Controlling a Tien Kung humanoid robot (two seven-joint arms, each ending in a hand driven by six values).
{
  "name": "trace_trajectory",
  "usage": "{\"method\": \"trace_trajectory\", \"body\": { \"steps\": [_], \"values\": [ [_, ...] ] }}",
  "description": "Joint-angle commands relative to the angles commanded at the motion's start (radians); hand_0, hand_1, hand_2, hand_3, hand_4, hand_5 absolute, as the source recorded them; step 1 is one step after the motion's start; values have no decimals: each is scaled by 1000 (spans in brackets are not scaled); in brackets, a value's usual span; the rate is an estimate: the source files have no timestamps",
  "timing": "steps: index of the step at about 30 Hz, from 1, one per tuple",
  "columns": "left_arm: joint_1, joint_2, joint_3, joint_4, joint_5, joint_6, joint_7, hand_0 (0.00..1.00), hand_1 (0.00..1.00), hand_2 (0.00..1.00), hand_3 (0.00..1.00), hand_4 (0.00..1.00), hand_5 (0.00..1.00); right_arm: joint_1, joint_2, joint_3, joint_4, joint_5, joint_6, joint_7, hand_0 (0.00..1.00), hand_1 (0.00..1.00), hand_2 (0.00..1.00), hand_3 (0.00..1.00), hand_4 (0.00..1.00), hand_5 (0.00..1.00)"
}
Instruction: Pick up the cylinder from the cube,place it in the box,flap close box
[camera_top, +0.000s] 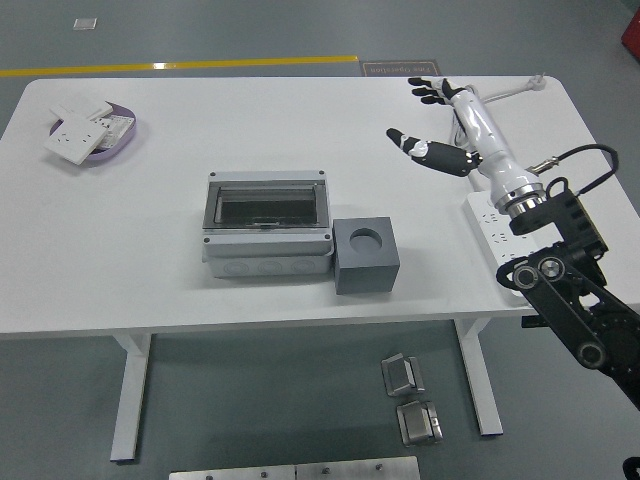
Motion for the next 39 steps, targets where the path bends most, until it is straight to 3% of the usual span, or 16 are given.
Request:
{"method": "trace_trajectory", "body": {
  "steps": [7,16,17,33,39],
  "values": [
    [13,-9,18,0,-26,5,-5,609,647,564,556,648,286,-112,-8,180,-6,91,-25,68,826,735,732,765,858,463],
    [11,-6,31,0,-42,10,-9,609,647,564,557,648,286,-161,12,359,8,214,-10,131,826,737,735,767,859,457],
    [9,-5,32,0,-43,10,-9,609,647,564,558,648,286,-163,13,370,8,223,-9,135,797,718,659,743,871,384],
    [-10,29,26,0,-27,4,-7,609,647,566,558,650,285,-185,21,429,4,251,-21,146,798,720,684,731,881,393],
    [-23,42,49,0,-33,0,-15,609,647,567,559,651,283,-204,7,472,13,265,-27,162,802,730,695,731,877,393]
  ]
}}
